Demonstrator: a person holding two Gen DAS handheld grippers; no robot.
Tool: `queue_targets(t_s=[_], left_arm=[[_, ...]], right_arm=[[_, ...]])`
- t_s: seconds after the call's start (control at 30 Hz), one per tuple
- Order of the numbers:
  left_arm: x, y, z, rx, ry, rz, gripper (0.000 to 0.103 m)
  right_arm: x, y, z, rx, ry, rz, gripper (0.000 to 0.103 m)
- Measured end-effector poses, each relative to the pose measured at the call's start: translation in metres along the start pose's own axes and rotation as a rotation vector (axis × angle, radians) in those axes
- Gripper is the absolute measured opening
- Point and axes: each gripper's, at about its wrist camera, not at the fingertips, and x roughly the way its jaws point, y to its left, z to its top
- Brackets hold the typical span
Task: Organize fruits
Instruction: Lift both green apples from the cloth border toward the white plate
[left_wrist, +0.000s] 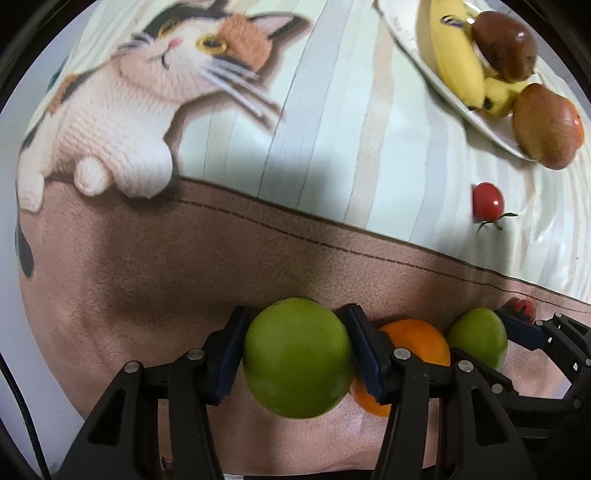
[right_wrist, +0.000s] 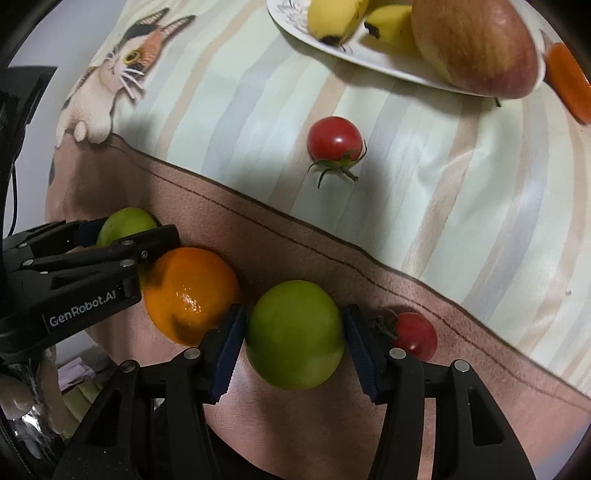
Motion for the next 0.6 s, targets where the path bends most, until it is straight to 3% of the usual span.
queue_targets(t_s=[0.23,0.3,0.33,0.37,0.5,0.6], left_arm=[[-0.034,-0.017,0.010,0.033,-0.047,-0.024,0.048],[-0.048,-0.018,0.017,0.043,-0.060,-0.042,0.041],[-0.056,-0.022,0.021,0.055,-0.076,-0.044,0.026],[-0.062,-0.027,0.026,0.074,-0.084,-0.049,0.024],[-0.057,-0.051,0.049,0.172,-0.040,-0.046,0.027],[-0.033,-0.048,0.057,0.147,0.015,-0.085,0.039]], right_arm=[[-0.035,-0.010,-0.014,0.051,-0.066,0.059,0.056],[-0.052,-0.013,-0.008,0.067,-0.091,0.079,0.056],[-0.062,-0.016,-0.005,0.075,-0.106,0.091,0.056],[-0.069,-0.018,-0.002,0.081,-0.118,0.100,0.056],[-0.091,-0.034,0.017,0.094,-0.159,0.100,0.056],[-0.088,-0.049,0.020,0.112,-0.152,0.084,0.057]])
